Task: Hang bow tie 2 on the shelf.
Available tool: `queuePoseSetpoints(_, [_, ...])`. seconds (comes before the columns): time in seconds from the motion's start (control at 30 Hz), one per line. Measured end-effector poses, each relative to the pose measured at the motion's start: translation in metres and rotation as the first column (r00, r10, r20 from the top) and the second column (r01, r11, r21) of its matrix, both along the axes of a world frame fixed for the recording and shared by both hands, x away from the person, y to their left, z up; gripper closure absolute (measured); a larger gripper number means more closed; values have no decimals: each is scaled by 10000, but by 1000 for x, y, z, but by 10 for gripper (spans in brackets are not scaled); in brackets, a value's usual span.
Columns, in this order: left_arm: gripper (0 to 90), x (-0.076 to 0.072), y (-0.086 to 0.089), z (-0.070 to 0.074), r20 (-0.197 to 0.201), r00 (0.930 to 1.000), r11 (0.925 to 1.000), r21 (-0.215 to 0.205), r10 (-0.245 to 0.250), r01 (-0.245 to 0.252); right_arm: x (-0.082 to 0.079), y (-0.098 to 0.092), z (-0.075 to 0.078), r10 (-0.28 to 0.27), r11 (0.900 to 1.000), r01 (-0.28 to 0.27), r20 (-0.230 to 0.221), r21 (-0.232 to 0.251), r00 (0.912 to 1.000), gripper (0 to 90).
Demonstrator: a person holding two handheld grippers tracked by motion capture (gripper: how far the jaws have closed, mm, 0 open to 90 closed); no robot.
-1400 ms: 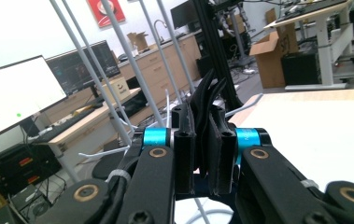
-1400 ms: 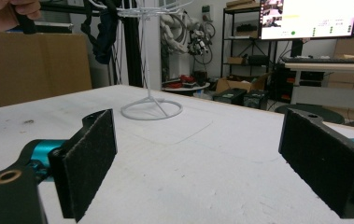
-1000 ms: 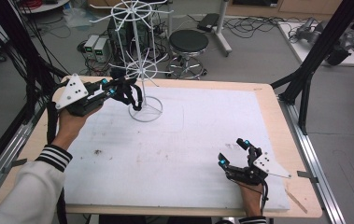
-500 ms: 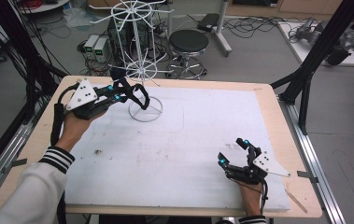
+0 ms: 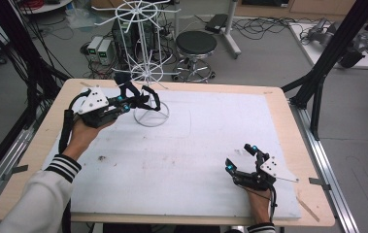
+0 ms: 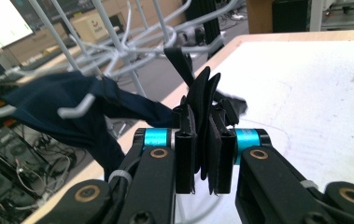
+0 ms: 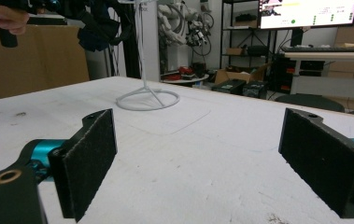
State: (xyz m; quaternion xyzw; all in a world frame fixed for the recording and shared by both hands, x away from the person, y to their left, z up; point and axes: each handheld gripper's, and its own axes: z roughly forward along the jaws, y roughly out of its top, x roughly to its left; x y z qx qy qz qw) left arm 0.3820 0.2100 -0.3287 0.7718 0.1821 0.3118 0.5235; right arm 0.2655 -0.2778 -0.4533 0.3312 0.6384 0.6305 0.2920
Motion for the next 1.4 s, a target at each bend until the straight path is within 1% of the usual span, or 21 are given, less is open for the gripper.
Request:
queuePoseSetpoints(0.07, [829,1,0,-3,-108,9999,10000,80,16,-15,0,0,0,9,10000,-9,7,2,10000,108])
queuePoseSetpoints(0.13, [829,1,-1,-6,-234,9997,10000,-49,58,-59,-1,0,0,22,10000,-22,33,-39,10000,108])
queuePoseSetpoints(0.3, [819,2,0,-9,-361,9993,9999,-89,115,-118,-1,1,0,24,9999,-22,128,-147,9999,108])
queuePoseSetpoints(0.4, [803,2,1,-11,-711,9974,9997,-220,77,-93,-2,2,-1,21,9999,-20,72,-165,10000,108])
queuePoseSetpoints(0.47, [785,1,2,-13,-723,9973,9996,-241,105,-123,-2,2,-1,18,9999,-17,56,-149,10000,108])
queuePoseSetpoints(0.57, [690,0,5,-15,-816,9966,9989,-447,76,-113,-1,1,-1,35,9999,-33,136,-129,9999,108])
queuePoseSetpoints(0.6, [690,-1,5,-15,-822,9966,9979,-638,13,-66,-1,1,-1,35,9999,-33,136,-129,9999,108])
queuePoseSetpoints(0.67, [601,-3,7,-16,-862,9962,9973,-715,90,-152,-1,1,-1,17,9999,-14,207,-156,9998,108])
queuePoseSetpoints(0.7, [497,-4,9,-16,-884,9961,9964,-836,65,-139,-1,1,-1,9,9998,-5,211,-176,9998,108])
queuePoseSetpoints(0.73, [431,-6,10,-16,-891,9959,9947,-1008,131,-221,-1,1,-1,21,9998,-17,241,-193,9997,108])
queuePoseSetpoints(0.77, [431,-8,11,-17,-887,9960,9939,-1075,137,-232,-1,1,-1,21,9998,-17,241,-193,9997,108])
queuePoseSetpoints(0.8, [347,-10,13,-17,-884,9960,9929,-1171,90,-194,-3,2,-1,40,9999,-37,158,-166,9999,108])
queuePoseSetpoints(0.87, [293,-15,17,-18,-788,9969,9898,-1421,-61,-52,-3,2,-1,22,9998,-18,206,-189,9998,108])
queuePoseSetpoints(0.9, [293,-17,20,-19,-734,9973,9872,-1594,-74,-44,-3,2,-1,22,9998,-18,206,-189,9998,108])
queuePoseSetpoints(0.93, [214,-19,23,-20,-669,9977,9847,-1743,-87,-30,-3,2,-1,18,9998,-14,219,-181,9998,108])
queuePoseSetpoints(0.97, [188,-21,26,-21,-637,9979,9817,-1906,-143,19,-3,2,-1,-5,9999,9,243,-169,9997,108])
queuePoseSetpoints(1.0, [174,-24,30,-22,-596,9979,9783,-2068,-251,123,-3,2,-1,-44,9998,51,324,-196,9995,108])
queuePoseSetpoints(1.07, [156,-29,36,-25,-315,9985,9699,-2407,-451,362,-3,2,-1,-47,9998,55,372,-206,9993,108])
queuePoseSetpoints(1.1, [126,-32,39,-27,-211,9984,9655,-2561,-533,462,-3,2,-1,-48,9998,56,388,-203,9992,108])
queuePoseSetpoints(1.23, [124,-47,47,-37,127,9971,9537,-2913,-745,750,-3,2,-1,-64,9998,71,374,-192,9993,108])
queuePoseSetpoints(1.4, [124,-65,53,-60,90,9996,9454,-3246,-263,278,-3,2,-1,-93,9997,101,378,-200,9992,108])
